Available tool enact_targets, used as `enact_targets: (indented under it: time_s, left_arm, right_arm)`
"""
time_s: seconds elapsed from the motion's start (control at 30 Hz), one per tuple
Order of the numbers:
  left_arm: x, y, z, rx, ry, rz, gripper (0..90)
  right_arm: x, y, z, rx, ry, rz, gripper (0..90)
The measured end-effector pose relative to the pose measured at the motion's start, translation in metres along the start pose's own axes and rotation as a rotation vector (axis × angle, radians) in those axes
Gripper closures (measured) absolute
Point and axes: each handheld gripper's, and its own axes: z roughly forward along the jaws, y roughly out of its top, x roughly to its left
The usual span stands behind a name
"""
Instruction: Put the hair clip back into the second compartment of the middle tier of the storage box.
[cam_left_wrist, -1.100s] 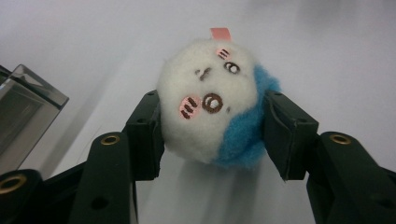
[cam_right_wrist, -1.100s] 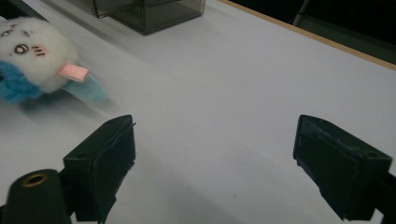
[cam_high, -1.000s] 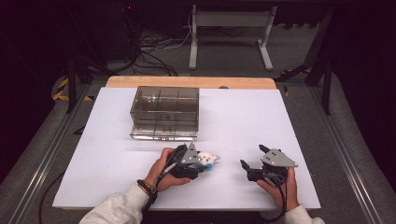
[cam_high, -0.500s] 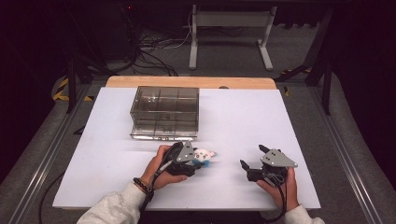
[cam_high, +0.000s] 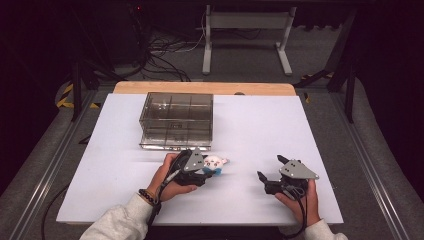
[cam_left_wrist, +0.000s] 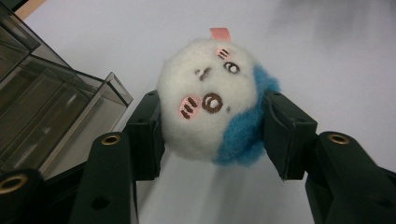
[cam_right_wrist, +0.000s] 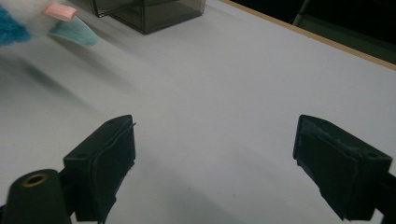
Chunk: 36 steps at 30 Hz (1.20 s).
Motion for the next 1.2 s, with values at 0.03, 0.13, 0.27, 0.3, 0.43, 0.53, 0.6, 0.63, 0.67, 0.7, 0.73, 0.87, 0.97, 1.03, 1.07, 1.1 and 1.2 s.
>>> enact_targets:
  time_s: [0.03, 0.13, 0.27, 0.3, 0.43, 0.53, 0.6, 0.63, 0.67, 0.7, 0.73, 0.87, 0.97, 1.03, 1.07, 1.1, 1.2]
  left_arm:
    - [0.0, 0.0, -0.001, 0.0, 0.001, 0.005, 46.5]
    - [0.001, 0.0, -0.002, -0.006, 0.003, 0.0, 46.5]
    - [0.002, 0.0, -0.004, -0.012, 0.006, -0.003, 46.5]
    - [0.002, 0.0, -0.005, -0.015, 0.006, -0.002, 46.5]
    - [0.003, 0.0, -0.006, -0.016, 0.009, 0.005, 46.5]
    - [0.004, 0.001, -0.008, -0.02, 0.013, 0.004, 46.5]
    - [0.005, 0.001, -0.01, -0.023, 0.015, 0.003, 46.5]
    - [0.005, 0.001, -0.01, -0.026, 0.018, 0.0, 46.5]
    - [0.006, 0.001, -0.011, -0.029, 0.02, 0.001, 46.5]
    - [0.006, 0.001, -0.012, -0.03, 0.022, -0.003, 46.5]
    - [0.006, 0.001, -0.013, -0.029, 0.027, -0.002, 46.5]
    - [0.01, 0.001, -0.018, -0.041, 0.038, 0.0, 46.5]
    - [0.013, 0.0, -0.021, -0.049, 0.047, -0.012, 46.5]
    - [0.016, 0.0, -0.024, -0.052, 0.058, -0.016, 46.5]
    - [0.017, -0.001, -0.025, -0.055, 0.062, -0.018, 46.5]
    - [0.019, -0.001, -0.027, -0.059, 0.067, -0.022, 46.5]
    - [0.024, -0.002, -0.032, -0.069, 0.084, -0.037, 46.5]
  right_arm:
    - [0.0, 0.0, 0.0, -0.001, -0.001, 0.0, 13.5]
    - [0.0, 0.0, 0.0, -0.002, -0.001, 0.001, 13.5]
    - [-0.001, 0.0, 0.0, -0.002, -0.003, 0.002, 13.5]
    - [-0.001, 0.0, 0.0, -0.002, -0.003, 0.002, 13.5]
    - [0.0, 0.0, -0.001, -0.003, -0.003, 0.002, 13.5]
    - [0.0, 0.0, -0.001, -0.003, -0.003, 0.003, 13.5]
    - [-0.001, 0.0, -0.001, -0.002, -0.003, 0.001, 13.5]
    - [-0.001, 0.0, -0.001, -0.002, -0.003, 0.001, 13.5]
    - [0.0, 0.0, -0.001, -0.002, -0.003, 0.001, 13.5]
    - [0.0, 0.0, -0.001, -0.003, -0.003, 0.002, 13.5]
    - [0.0, 0.0, -0.001, -0.003, -0.003, 0.002, 13.5]
    - [-0.001, 0.0, 0.0, -0.001, -0.003, 0.0, 13.5]
    - [-0.001, 0.0, 0.0, -0.001, -0.003, 0.001, 13.5]
    - [0.0, 0.0, 0.0, -0.002, -0.003, -0.001, 13.5]
    - [0.0, 0.0, 0.0, -0.002, -0.003, -0.001, 13.5]
    - [0.0, 0.0, 0.0, -0.001, -0.003, 0.0, 13.5]
    - [0.0, 0.0, 0.0, -0.001, -0.002, -0.001, 13.5]
